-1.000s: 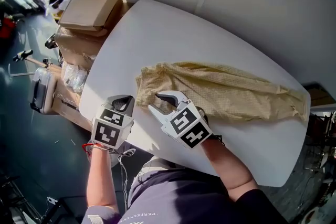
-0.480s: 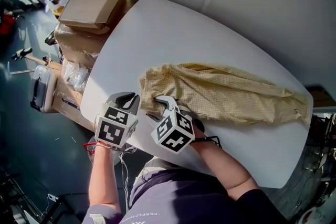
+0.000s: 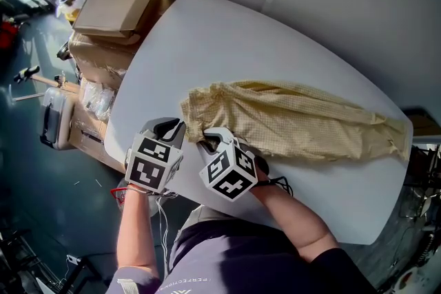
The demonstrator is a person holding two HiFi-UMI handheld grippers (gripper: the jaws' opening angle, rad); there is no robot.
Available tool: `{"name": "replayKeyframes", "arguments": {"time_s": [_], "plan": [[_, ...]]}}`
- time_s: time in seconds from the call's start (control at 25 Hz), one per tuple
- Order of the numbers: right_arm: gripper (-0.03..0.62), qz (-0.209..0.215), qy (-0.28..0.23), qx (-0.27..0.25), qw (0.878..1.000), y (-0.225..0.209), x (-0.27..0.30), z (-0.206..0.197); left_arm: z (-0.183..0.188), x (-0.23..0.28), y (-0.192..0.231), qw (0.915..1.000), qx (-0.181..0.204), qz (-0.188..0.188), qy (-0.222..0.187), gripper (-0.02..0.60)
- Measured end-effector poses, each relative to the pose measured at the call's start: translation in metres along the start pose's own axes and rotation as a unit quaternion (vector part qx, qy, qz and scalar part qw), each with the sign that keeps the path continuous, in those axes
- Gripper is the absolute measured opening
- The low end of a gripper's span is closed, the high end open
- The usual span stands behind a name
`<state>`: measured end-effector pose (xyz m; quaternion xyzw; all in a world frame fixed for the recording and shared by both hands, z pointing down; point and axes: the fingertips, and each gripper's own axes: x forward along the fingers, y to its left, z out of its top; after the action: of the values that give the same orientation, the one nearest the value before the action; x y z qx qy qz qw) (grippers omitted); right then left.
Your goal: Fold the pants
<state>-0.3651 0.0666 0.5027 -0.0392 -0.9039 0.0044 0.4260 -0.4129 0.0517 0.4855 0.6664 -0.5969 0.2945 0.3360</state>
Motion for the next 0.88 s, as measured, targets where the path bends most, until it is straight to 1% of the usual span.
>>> {"name": "replayKeyframes", "arguments": {"time_s": [0.12, 0.28, 0.4, 0.52, 0.64, 0.76, 0.88], "plan": [[0.038, 0.014, -0.024, 0.035, 0.999, 0.001, -0.009, 0.005, 0.003, -0.002, 0.0, 1.0, 0.006, 0.006, 0.0, 0.041], [0.035, 0.028, -0.07, 0.087, 0.993, -0.001, -0.028, 0.013, 0.007, -0.006, 0.001, 0.9998, 0.012, 0.015, 0.002, 0.041], [0.034, 0.026, -0.103, 0.108, 0.988, -0.008, -0.047, 0.02, 0.011, -0.011, -0.001, 0.9996, 0.015, 0.025, 0.0, 0.041], [0.032, 0.012, -0.137, 0.126, 0.982, -0.021, -0.069, 0.024, 0.021, -0.014, -0.008, 0.9993, 0.021, 0.031, -0.009, 0.041], [0.032, -0.006, -0.174, 0.153, 0.973, -0.037, -0.095, 0.024, 0.034, -0.013, -0.024, 0.9988, 0.039, 0.027, -0.012, 0.041], [0.032, -0.02, -0.213, 0.187, 0.959, -0.053, -0.124, 0.019, 0.048, -0.005, -0.048, 0.9978, 0.063, 0.017, -0.014, 0.041], [0.031, -0.042, -0.25, 0.212, 0.944, -0.07, -0.155, 0.011, 0.069, 0.005, -0.074, 0.996, 0.086, 0.011, -0.025, 0.041]]}}
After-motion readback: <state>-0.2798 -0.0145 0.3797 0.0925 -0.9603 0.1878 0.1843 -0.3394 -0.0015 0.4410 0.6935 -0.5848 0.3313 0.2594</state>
